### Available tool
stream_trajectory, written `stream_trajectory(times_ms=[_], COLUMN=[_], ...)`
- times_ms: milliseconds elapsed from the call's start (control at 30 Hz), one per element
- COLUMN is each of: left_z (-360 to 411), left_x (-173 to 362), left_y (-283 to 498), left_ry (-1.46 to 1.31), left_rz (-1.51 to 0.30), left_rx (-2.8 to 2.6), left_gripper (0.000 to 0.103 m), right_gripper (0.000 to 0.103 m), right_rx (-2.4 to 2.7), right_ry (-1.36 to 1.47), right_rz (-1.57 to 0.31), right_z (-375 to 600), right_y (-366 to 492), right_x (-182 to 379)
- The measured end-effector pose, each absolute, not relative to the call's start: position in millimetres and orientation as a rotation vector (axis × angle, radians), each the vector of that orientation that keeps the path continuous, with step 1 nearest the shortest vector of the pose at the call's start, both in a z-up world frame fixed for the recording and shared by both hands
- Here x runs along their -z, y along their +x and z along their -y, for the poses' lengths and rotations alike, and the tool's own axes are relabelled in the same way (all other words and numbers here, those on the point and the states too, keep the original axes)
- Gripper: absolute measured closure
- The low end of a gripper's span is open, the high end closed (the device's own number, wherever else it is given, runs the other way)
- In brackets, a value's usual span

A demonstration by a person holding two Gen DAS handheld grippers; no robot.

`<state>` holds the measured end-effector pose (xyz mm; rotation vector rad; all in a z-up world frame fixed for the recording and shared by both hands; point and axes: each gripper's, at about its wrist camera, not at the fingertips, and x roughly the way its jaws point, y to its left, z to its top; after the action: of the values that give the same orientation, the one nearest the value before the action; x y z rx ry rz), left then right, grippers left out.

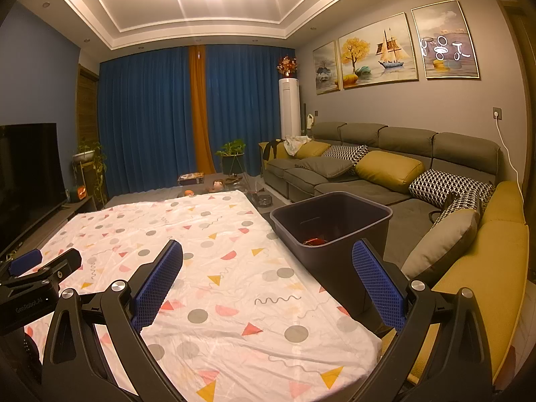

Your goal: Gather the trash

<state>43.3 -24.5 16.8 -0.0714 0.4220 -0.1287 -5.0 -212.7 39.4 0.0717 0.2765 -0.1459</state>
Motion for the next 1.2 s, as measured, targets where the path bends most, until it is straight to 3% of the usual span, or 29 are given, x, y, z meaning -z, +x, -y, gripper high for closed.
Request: stream_trajectory(times_ms=[1200], left_z=[26.0], left_x=[-14.9], left_y=[42.4], left_ry=[-0.075], left_rz=[-0.430], left_rx=[0.148], left_gripper=[0.006], right_gripper=[0.006], right_rx=[0.150], right_ry=[0.077], right_rz=[-0.277], right_z=[208.4], right_y=[-4.9], right_x=[-36.0])
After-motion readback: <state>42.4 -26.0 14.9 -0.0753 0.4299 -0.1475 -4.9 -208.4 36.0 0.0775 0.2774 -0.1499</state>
